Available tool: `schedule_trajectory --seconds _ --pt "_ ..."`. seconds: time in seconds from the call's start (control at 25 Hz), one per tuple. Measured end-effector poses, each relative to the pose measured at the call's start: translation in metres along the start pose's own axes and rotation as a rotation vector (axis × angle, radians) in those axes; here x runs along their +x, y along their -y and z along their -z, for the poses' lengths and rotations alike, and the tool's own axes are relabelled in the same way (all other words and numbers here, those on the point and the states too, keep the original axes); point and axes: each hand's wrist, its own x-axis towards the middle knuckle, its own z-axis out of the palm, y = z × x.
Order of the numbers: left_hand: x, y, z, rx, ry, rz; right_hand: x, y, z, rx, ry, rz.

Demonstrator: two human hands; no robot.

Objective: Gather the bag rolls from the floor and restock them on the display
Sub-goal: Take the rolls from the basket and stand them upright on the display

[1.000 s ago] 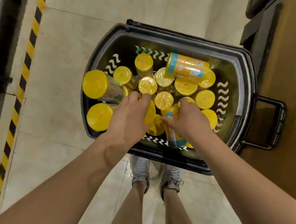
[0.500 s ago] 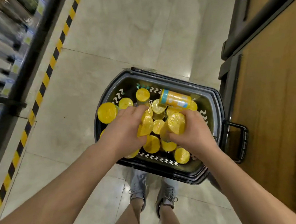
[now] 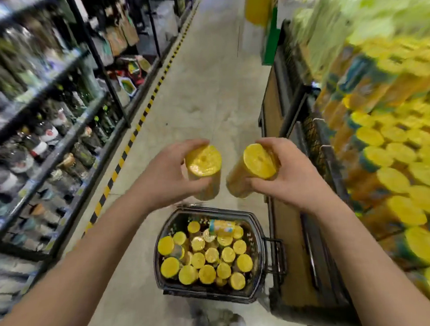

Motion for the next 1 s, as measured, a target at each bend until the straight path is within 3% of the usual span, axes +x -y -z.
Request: schedule_trajectory --seconds 0.2,0.56,0.8,1.0 --pt "0.016 -0.074 0.035 -0.129 -0.025 -0.126 -0.033 0.033 0.089 0.017 -0.188 0.019" --pt "0.047 -0.164 -0.014 -0.350 0.061 -0.288 -0.102 0.011 0.161 0.057 -0.442 -0.158" --pt "0.070 -0.250 -0.089 -0.400 0.029 -0.286 -0.140 -0.072 0.241 0.052 -0.492 -0.156" --pt "0.098 -0.338 -0.186 -0.454 -0.031 -0.213 -0.166 -0.182 0.323 0.100 -0.472 -0.035"
